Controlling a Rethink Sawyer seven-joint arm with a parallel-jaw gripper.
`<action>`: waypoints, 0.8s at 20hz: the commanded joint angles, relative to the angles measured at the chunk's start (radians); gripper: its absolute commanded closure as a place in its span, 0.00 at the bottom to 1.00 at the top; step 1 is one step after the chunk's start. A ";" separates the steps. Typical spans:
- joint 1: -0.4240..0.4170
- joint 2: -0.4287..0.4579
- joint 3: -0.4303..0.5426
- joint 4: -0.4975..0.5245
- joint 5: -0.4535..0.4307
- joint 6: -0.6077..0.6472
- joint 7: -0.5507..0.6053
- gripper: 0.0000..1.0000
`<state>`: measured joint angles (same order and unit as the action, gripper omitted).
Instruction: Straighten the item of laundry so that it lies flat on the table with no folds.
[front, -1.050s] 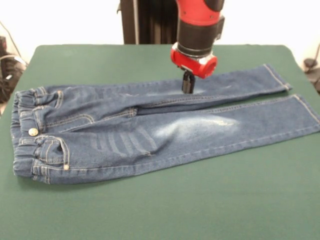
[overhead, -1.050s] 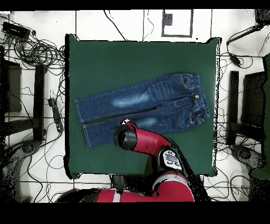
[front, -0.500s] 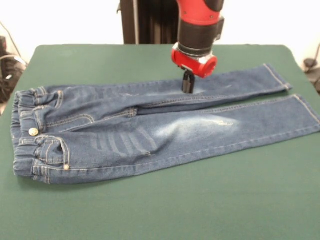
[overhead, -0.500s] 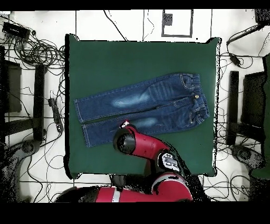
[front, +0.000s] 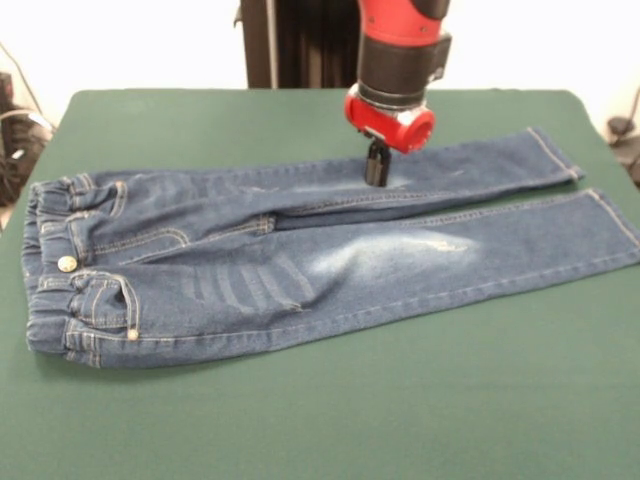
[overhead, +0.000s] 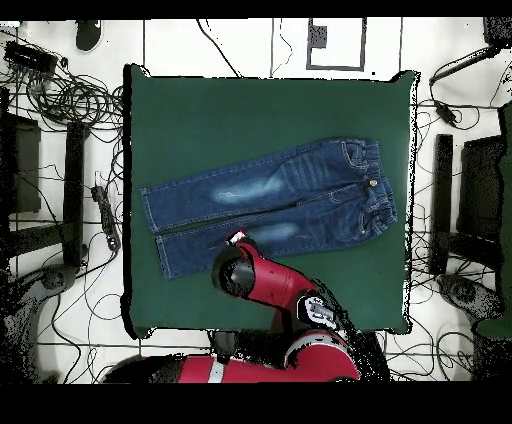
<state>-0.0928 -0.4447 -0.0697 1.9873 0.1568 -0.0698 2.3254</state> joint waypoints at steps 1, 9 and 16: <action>0.083 0.026 0.115 0.130 0.102 -0.029 0.288 1.00; 0.078 0.078 0.099 0.116 0.103 -0.050 0.229 1.00; 0.036 0.230 0.071 0.036 0.063 -0.112 0.169 1.00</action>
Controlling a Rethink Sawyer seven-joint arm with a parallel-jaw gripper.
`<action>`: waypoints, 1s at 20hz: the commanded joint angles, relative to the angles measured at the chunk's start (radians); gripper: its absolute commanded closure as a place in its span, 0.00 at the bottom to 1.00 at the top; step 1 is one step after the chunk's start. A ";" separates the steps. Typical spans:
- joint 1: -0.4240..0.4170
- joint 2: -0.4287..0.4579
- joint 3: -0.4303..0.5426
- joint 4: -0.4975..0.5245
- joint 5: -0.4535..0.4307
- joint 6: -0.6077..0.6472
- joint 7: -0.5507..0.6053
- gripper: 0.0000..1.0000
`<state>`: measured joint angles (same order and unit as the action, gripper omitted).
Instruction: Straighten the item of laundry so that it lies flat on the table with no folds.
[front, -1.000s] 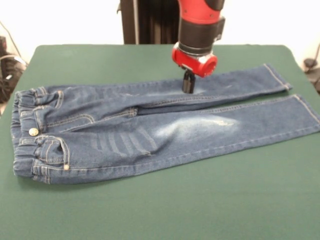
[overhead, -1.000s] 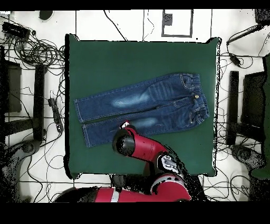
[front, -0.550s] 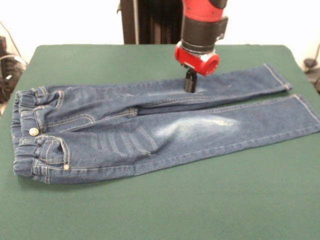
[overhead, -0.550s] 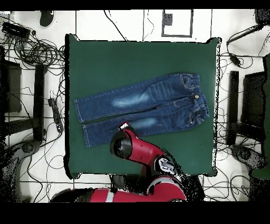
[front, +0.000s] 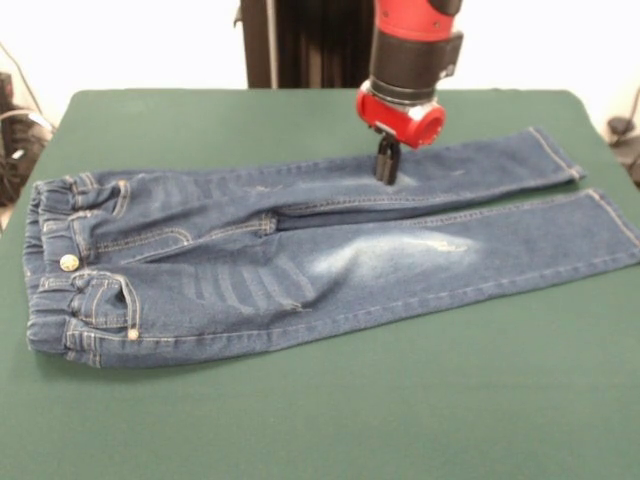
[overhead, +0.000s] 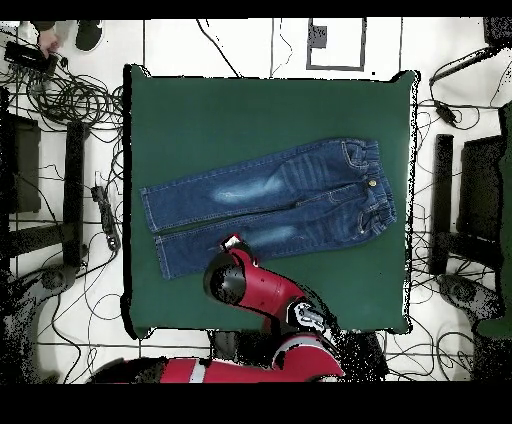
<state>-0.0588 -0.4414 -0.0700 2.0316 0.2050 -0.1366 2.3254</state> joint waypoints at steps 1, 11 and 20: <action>0.000 0.233 0.067 -0.013 0.012 -0.045 0.162 1.00; -0.070 0.288 0.077 -0.050 -0.060 -0.052 0.124 1.00; -0.072 0.081 0.102 0.071 -0.059 0.076 0.162 1.00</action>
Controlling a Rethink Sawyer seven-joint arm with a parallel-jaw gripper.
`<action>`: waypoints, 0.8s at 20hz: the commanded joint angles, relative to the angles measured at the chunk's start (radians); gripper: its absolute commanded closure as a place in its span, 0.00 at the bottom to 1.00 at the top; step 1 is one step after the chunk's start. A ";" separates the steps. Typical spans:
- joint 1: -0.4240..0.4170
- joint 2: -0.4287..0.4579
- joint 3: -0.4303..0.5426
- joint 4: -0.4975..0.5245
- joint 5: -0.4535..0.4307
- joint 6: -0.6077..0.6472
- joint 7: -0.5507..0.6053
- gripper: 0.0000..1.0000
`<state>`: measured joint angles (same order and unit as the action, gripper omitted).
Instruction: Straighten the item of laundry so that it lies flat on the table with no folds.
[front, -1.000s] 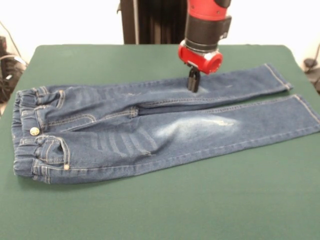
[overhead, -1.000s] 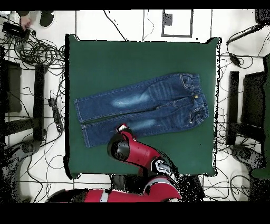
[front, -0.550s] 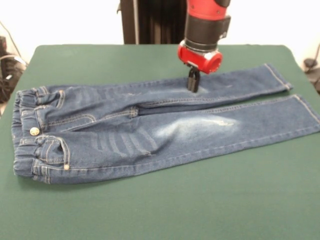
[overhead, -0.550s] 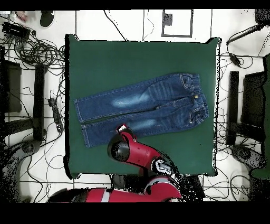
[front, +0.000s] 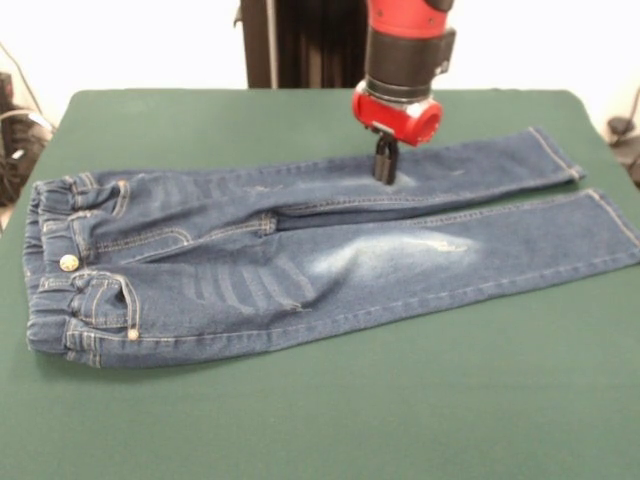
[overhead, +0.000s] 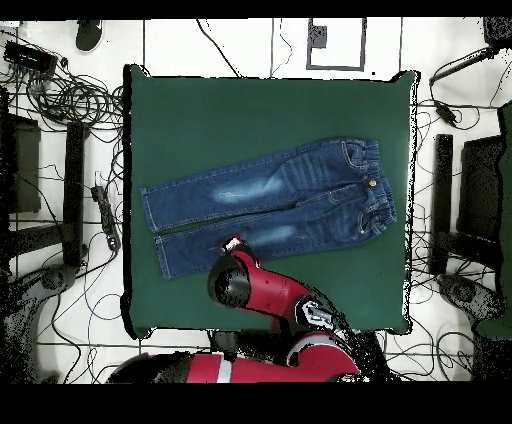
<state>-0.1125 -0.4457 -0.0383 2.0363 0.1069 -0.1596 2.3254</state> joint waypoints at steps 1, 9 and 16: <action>-0.012 0.061 0.069 0.074 0.047 0.117 0.165 1.00; 0.032 -0.149 0.038 0.033 0.090 0.328 0.146 1.00; 0.148 -0.201 -0.073 -0.108 0.114 0.482 0.177 1.00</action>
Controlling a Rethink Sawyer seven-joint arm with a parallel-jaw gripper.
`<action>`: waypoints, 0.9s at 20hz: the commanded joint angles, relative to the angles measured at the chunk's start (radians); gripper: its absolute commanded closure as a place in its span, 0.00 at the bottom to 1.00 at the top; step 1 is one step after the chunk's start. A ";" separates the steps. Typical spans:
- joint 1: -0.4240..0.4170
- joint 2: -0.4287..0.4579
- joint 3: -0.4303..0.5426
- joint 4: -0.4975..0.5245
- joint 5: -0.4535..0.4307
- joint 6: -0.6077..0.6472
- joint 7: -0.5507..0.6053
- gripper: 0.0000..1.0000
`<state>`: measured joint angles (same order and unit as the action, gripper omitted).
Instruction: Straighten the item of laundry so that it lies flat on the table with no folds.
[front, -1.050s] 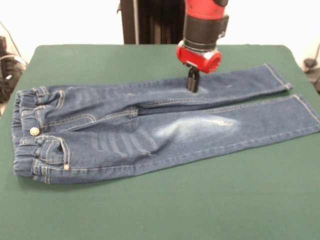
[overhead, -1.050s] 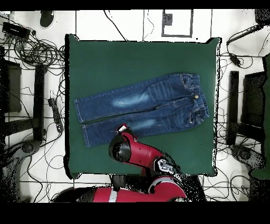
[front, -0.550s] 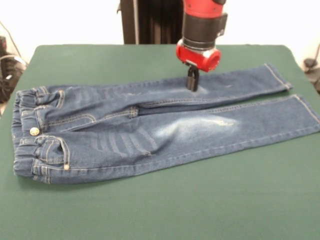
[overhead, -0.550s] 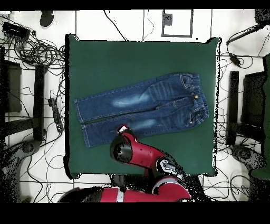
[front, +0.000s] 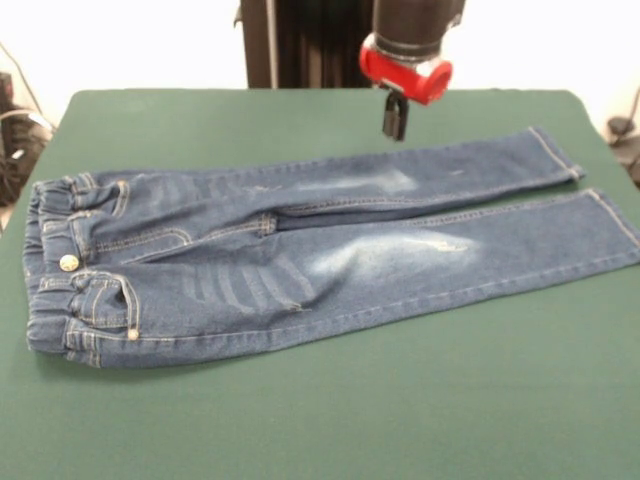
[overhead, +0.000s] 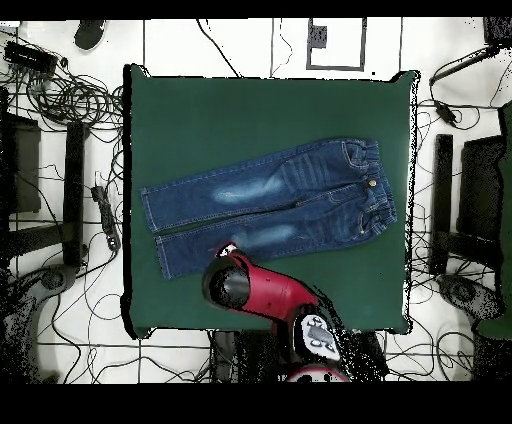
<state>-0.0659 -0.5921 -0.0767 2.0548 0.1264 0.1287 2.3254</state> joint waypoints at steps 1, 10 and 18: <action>0.114 -0.051 -0.044 -0.141 0.096 0.203 0.182 1.00; 0.178 -0.017 -0.101 -0.280 0.119 0.312 0.198 1.00; 0.202 0.054 -0.125 -0.418 0.128 0.366 0.197 1.00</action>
<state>0.1048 -0.6306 -0.2091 1.7969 0.1897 0.3590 2.3254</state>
